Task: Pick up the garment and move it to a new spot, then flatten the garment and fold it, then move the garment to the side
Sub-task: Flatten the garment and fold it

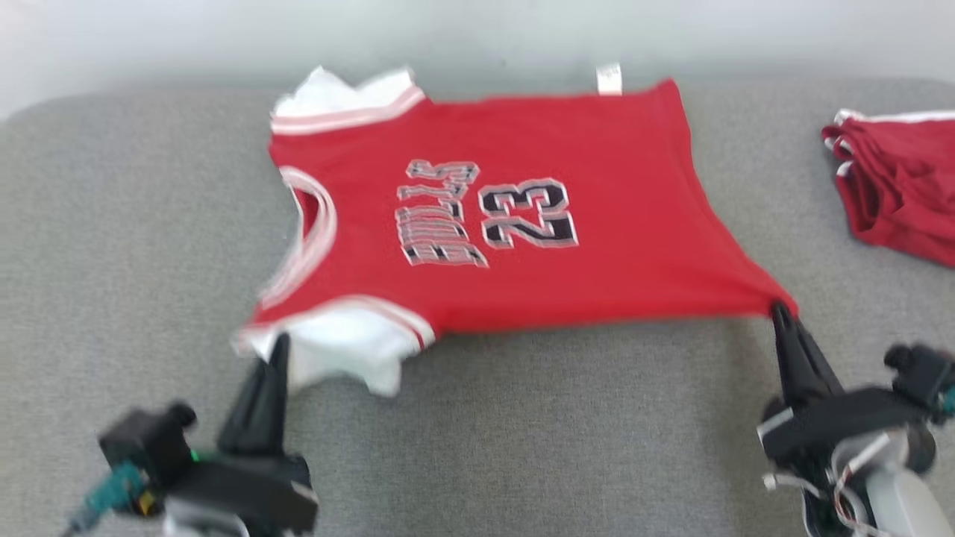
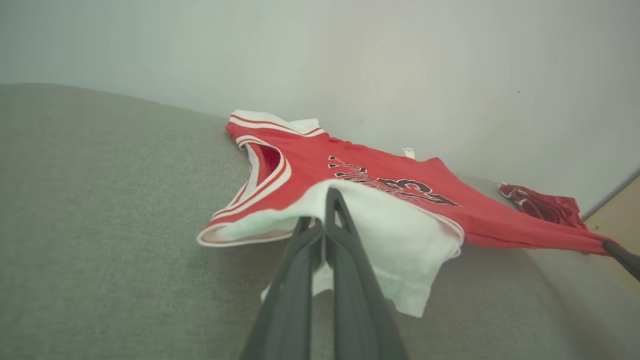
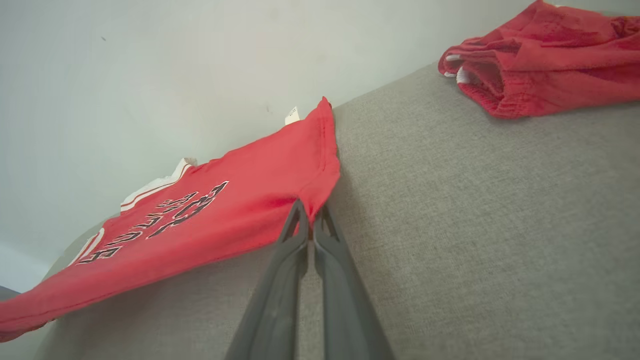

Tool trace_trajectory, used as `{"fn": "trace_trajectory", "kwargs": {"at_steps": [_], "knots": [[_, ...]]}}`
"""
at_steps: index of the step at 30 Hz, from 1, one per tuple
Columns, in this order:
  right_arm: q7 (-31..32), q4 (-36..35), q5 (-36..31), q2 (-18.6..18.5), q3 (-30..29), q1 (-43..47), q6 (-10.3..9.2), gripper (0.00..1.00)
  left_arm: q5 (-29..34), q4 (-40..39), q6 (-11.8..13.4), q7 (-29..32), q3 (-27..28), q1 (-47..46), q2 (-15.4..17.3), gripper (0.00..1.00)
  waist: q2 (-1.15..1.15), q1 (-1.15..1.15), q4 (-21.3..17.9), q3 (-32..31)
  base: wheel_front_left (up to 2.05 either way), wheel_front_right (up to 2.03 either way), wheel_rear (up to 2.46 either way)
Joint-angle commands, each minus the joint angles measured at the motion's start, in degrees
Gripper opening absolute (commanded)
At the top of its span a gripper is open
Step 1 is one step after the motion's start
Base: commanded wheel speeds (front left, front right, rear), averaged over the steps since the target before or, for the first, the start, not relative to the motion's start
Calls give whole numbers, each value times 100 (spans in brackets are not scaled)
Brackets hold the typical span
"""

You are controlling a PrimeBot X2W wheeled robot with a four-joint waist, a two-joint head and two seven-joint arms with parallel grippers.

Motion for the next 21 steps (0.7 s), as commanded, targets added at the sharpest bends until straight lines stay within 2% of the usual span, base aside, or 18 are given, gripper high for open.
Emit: {"fn": "trace_trajectory", "kwargs": {"at_steps": [1,11,21], "knots": [[56,-84,-99,13,-93,250,-16,0,61,-4,-24,-17,90,291,-120,0,1,2,72,-272,0,0,0],[450,-524,-356,161,-632,1627,-16,0,201,202,-158,-18,326,1611,-624,0,1,2,205,-942,0,0,0],[998,-982,-774,294,-972,2642,-16,0,292,291,-225,13,195,2225,-746,0,1,2,269,-1252,0,0,0]]}}
